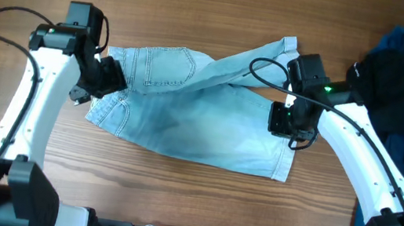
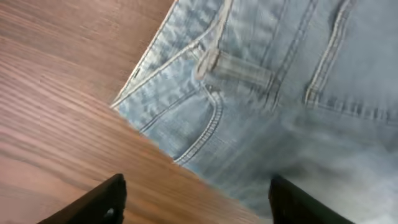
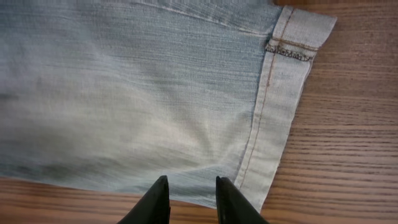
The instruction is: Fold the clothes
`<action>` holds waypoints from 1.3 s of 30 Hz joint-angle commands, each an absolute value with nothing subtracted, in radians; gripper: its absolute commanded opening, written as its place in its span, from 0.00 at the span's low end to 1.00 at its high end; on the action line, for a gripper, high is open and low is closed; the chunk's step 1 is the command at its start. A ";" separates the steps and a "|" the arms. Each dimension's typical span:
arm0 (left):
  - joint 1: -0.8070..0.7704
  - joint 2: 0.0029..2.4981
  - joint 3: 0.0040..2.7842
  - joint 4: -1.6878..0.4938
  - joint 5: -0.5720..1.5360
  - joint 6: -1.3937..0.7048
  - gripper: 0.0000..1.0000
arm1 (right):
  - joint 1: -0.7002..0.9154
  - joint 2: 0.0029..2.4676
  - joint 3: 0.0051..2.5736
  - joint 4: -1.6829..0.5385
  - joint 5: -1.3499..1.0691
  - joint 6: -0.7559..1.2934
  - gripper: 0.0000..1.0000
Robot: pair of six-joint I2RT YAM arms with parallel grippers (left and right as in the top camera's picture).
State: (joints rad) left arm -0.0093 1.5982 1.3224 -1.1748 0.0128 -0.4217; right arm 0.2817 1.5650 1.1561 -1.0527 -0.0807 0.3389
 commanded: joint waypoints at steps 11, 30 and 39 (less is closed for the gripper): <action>-0.010 1.794 1.256 -0.938 0.134 -0.626 0.73 | 0.282 1.547 1.159 -1.002 -0.067 0.339 0.49; -0.011 1.845 1.257 -0.794 0.285 -0.666 0.04 | 0.282 1.547 1.159 -1.002 -0.066 0.340 0.49; -0.011 1.752 1.257 -0.688 0.386 -0.667 0.04 | 0.282 1.547 1.159 -1.000 -0.067 0.340 0.49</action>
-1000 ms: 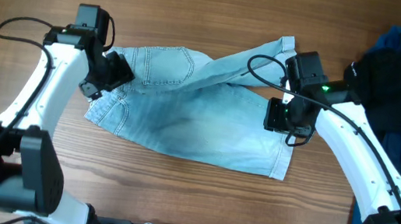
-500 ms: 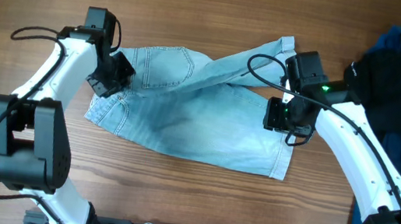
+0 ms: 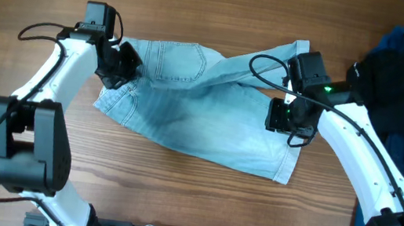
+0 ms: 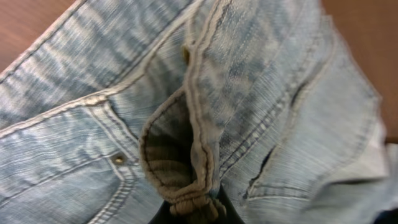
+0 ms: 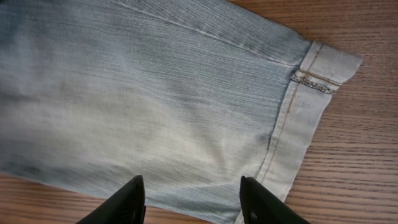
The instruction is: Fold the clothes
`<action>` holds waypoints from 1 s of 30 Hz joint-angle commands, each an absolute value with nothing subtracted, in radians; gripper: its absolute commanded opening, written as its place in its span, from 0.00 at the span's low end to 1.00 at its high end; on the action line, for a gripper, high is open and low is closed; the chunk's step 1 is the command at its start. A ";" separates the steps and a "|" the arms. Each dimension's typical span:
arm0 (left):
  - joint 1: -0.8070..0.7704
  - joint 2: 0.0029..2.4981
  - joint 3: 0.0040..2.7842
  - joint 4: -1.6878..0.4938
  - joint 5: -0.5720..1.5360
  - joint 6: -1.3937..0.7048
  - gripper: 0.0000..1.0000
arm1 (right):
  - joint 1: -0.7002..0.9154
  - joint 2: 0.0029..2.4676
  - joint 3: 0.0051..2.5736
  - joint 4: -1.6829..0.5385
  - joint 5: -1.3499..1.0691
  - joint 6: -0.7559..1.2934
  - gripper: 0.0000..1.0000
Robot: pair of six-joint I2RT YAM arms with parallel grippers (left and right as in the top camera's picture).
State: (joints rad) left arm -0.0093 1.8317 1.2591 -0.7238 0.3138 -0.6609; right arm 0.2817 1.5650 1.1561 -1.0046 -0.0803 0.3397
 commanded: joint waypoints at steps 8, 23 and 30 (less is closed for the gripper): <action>-0.020 1.695 1.257 -0.427 0.384 -0.720 0.04 | 0.282 1.547 1.159 -0.990 -0.067 0.340 0.45; -0.152 2.167 1.257 0.295 0.020 -0.719 0.22 | 0.282 1.547 1.159 -0.992 -0.067 0.341 0.44; -0.050 2.141 1.333 0.474 0.069 -0.699 0.29 | 0.282 1.547 1.159 -0.968 -0.066 0.340 0.44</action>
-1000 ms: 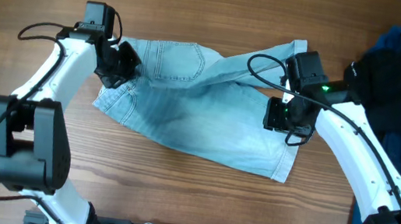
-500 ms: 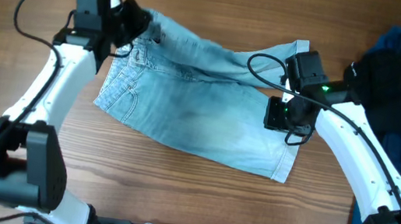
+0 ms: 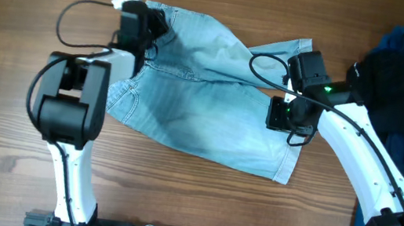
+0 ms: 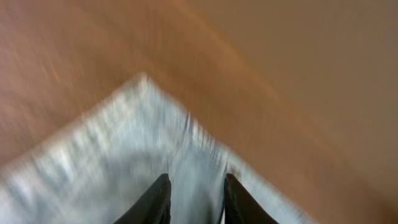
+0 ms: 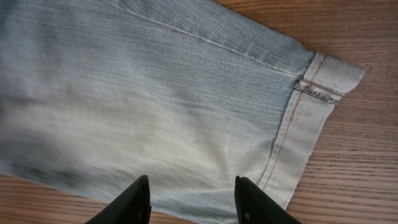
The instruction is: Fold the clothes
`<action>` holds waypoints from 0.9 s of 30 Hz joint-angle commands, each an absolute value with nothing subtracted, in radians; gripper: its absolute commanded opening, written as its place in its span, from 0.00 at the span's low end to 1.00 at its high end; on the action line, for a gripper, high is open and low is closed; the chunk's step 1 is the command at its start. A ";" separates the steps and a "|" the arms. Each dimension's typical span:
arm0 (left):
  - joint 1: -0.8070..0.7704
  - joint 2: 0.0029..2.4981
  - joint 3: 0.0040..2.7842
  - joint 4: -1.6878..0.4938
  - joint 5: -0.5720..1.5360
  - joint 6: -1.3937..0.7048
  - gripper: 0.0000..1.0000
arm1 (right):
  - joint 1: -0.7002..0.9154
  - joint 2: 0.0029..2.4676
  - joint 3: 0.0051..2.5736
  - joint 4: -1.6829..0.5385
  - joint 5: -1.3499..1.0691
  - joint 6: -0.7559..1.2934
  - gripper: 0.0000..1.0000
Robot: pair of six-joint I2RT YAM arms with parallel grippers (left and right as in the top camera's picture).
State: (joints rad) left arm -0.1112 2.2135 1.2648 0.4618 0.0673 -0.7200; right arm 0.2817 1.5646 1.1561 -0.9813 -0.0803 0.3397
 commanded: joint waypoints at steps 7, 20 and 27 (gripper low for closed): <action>0.005 1.872 1.424 0.114 0.157 -0.572 0.28 | 0.282 1.551 1.159 -0.801 -0.044 0.340 0.53; -0.004 1.820 1.423 -0.531 0.118 -0.395 0.30 | 0.183 1.869 1.159 -0.391 0.251 0.314 0.04; -0.006 1.857 1.423 -0.545 0.115 -0.343 0.31 | 0.112 1.887 1.156 -0.366 0.247 0.316 0.04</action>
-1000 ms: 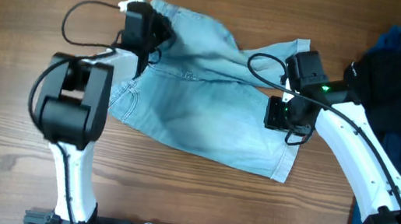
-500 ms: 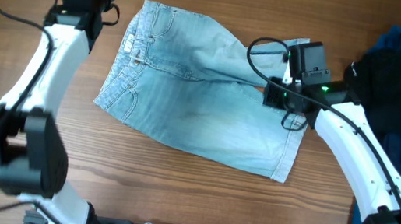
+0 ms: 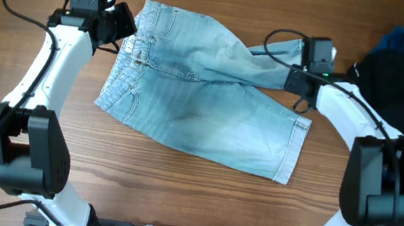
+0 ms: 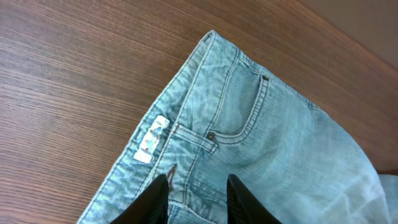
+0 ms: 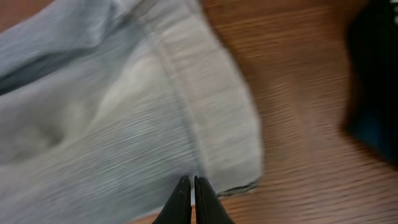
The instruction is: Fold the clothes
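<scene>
Light-blue denim shorts (image 3: pixel 202 113) lie spread on the wooden table, waistband (image 4: pixel 168 134) to the left and the two legs to the right. My left gripper (image 3: pixel 121 29) hovers open over the waistband, its fingers (image 4: pixel 158 199) apart above the denim near the white label. My right gripper (image 3: pixel 295 80) sits at the end of the far leg. In the right wrist view its fingertips (image 5: pixel 189 199) are pressed together at the leg hem (image 5: pixel 211 118). The near leg's hem (image 3: pixel 291 153) lies flat.
A heap of dark and blue clothes fills the right edge of the table, just beyond my right arm. Bare wood (image 3: pixel 173 204) surrounds the shorts. Cables loop above both arms.
My right gripper was open over the near leg and is now shut at the far leg's hem. My left gripper has shifted left off the waist's far corner. The waistband lies flat.
At first the waist was doubled over, my left gripper open beside it, my right gripper almost shut over the near leg. Then the left was shut on the waistband fold and the right open. Later the waist was drawn to the far side. Now it lies opened out.
</scene>
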`<action>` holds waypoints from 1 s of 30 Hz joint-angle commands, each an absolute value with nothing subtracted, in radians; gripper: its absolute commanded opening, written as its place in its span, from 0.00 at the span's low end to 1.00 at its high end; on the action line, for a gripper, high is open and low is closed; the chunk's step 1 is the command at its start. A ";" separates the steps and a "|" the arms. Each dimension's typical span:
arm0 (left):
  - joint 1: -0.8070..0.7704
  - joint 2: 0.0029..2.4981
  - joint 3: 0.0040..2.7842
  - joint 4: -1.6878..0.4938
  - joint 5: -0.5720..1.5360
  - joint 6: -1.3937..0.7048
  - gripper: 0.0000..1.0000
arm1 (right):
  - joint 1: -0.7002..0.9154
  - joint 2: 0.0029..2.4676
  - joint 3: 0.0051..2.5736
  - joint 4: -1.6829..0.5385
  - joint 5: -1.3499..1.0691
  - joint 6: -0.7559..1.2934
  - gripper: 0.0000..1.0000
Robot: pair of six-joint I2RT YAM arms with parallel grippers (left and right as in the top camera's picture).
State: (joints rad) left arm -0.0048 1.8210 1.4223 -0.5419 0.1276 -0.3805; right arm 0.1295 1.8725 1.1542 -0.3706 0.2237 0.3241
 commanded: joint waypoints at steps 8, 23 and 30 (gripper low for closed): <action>-0.007 1.961 1.423 -0.544 0.115 -0.343 0.29 | 0.095 1.951 1.156 -0.295 0.103 0.255 0.04; -0.006 1.976 1.423 -0.551 0.114 -0.343 0.28 | 0.094 1.973 1.069 -0.523 0.102 0.313 0.04; -0.006 1.943 1.423 -0.596 0.084 -0.267 0.33 | 0.094 1.820 1.221 -0.735 0.041 0.279 0.04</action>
State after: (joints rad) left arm -0.0048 1.9644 1.4223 -0.5747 0.1173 -0.3119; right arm 0.0963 1.8973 1.1561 -0.6777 0.0841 0.2981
